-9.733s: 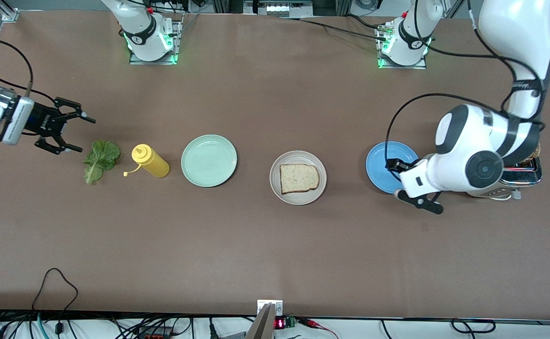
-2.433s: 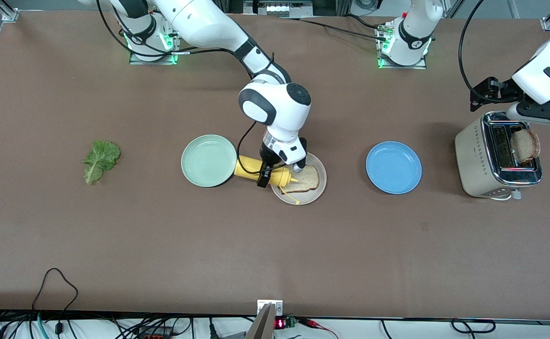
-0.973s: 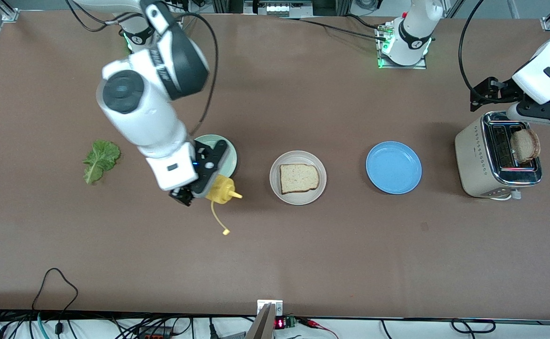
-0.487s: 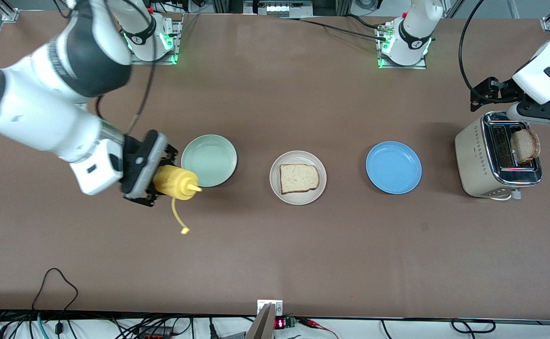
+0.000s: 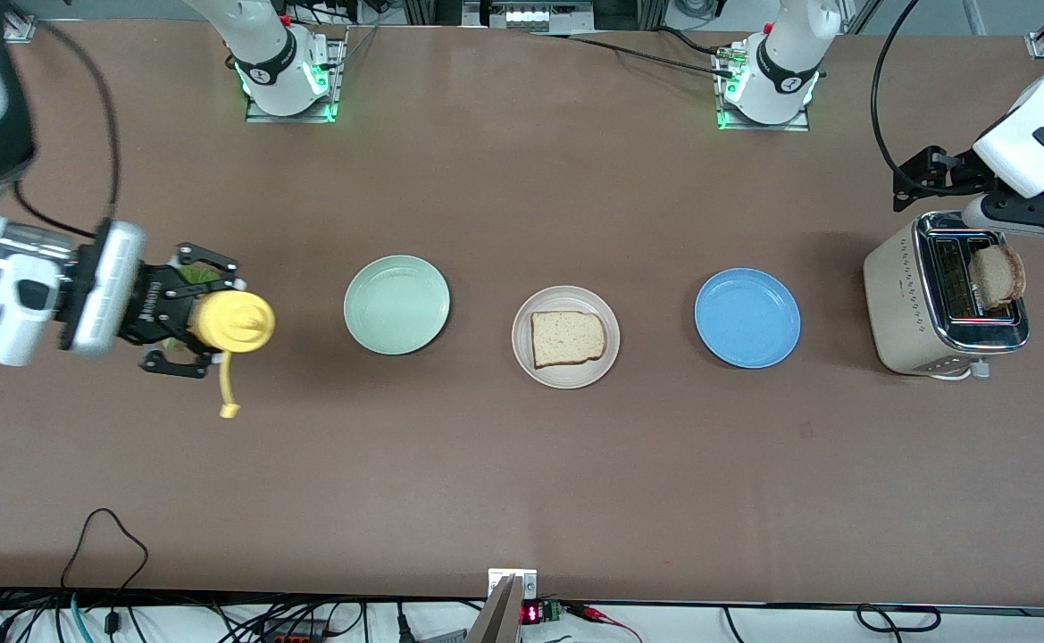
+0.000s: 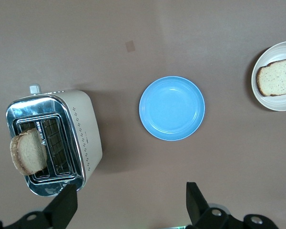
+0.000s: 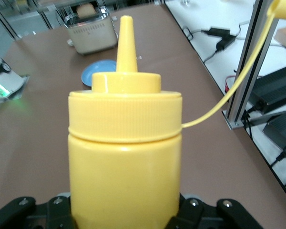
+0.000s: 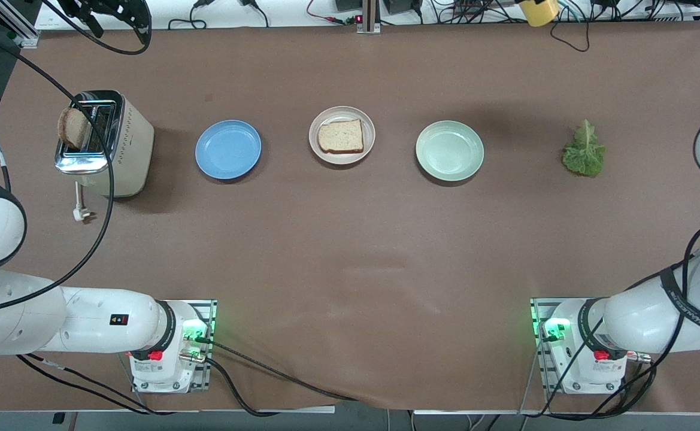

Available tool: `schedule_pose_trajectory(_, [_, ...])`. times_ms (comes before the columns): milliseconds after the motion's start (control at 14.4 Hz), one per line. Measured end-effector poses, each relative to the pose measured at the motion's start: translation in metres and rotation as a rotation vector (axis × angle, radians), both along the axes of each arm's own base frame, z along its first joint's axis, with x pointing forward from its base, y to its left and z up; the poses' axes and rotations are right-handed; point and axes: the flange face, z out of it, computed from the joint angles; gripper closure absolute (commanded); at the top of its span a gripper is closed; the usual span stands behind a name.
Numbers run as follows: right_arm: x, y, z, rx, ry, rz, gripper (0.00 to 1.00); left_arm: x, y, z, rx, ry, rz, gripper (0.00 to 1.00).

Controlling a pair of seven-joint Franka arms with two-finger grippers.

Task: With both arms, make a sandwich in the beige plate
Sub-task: 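Carry the yellow bottle back beside the lettuce leaf, then lower the bottle onto the table and open the right gripper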

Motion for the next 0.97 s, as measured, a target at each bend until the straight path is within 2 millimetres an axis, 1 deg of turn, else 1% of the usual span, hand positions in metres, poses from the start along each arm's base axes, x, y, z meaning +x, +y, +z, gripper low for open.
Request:
schedule_pose_trajectory(70, [-0.004, -0.022, -0.015, 0.058, -0.008, 0.017, 0.59, 0.0, 0.0, 0.0, 0.0, 0.0, 0.0, 0.0])
schedule_pose_trajectory(209, [-0.014, -0.056, -0.051, 0.163, -0.04, 0.048, 0.59, 0.0, 0.0, 0.0, 0.0, 0.0, 0.0, 0.0])
schedule_pose_trajectory(348, [-0.028, -0.077, -0.089, 0.257, -0.068, 0.068, 0.59, 0.0, 0.001, 0.0, 0.0, 0.0, 0.002, 0.0])
schedule_pose_trajectory(695, [-0.072, -0.102, -0.172, 0.441, -0.134, 0.085, 0.59, 0.0, 0.003, 0.0, 0.0, 0.0, 0.006, 0.0])
schedule_pose_trajectory(834, [-0.091, -0.114, -0.209, 0.494, -0.155, 0.087, 0.59, 0.0, 0.006, 0.0, 0.0, 0.0, 0.012, 0.0])
schedule_pose_trajectory(973, [-0.105, -0.124, -0.251, 0.554, -0.169, 0.089, 0.59, 0.001, 0.011, 0.0, 0.0, 0.0, 0.02, 0.0])
